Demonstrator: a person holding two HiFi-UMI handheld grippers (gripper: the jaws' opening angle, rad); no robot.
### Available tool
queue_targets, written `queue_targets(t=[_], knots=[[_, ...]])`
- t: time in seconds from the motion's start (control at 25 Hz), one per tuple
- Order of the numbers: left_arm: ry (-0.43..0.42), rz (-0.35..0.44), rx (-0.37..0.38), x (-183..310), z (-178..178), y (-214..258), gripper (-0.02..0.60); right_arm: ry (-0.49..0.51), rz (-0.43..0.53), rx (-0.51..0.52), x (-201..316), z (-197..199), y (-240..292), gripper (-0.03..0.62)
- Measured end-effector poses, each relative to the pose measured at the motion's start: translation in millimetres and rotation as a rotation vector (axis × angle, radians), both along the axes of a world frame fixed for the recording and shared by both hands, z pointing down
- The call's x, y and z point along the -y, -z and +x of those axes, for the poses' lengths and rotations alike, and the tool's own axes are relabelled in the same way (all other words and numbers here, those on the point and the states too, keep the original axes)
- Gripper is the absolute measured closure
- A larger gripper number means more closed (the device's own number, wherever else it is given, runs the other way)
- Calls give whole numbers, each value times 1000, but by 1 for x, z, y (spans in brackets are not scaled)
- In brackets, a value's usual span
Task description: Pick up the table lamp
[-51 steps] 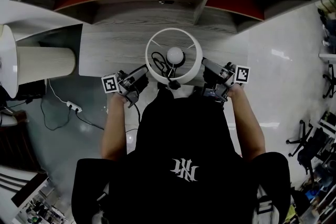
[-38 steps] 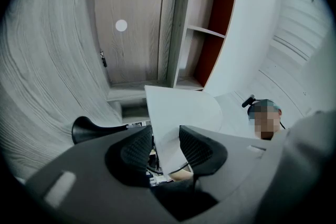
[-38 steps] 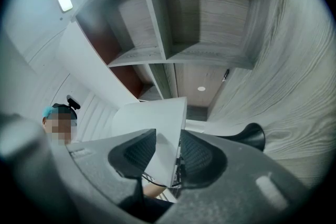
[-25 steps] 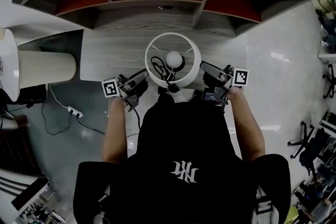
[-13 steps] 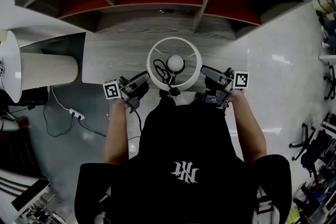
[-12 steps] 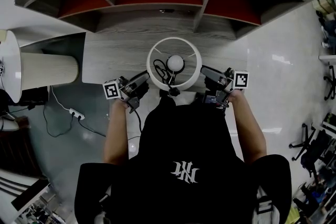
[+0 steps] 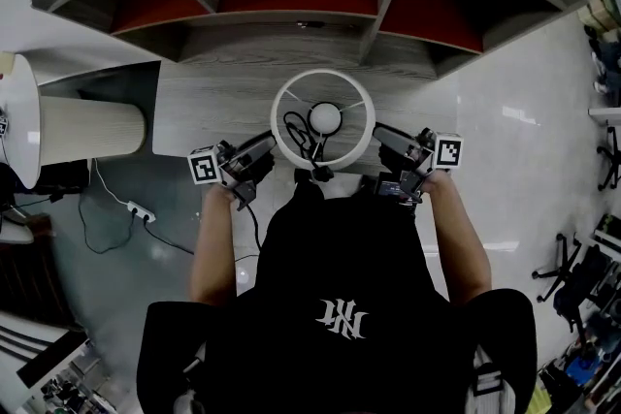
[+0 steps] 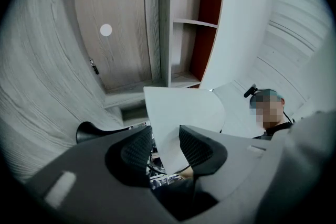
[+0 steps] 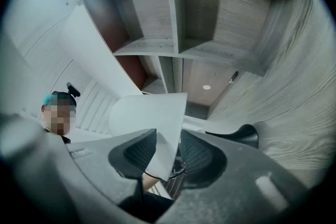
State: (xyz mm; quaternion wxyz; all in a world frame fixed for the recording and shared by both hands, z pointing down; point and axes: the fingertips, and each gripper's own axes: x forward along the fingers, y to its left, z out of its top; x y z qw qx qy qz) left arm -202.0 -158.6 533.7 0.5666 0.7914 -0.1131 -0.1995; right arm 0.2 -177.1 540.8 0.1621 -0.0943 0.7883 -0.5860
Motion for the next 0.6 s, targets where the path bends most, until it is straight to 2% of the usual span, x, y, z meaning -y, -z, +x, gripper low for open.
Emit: queue_targets(t=[0.6], knots=[[3, 65, 11, 4, 2, 34, 430, -25, 42, 24, 6, 3, 37, 456]])
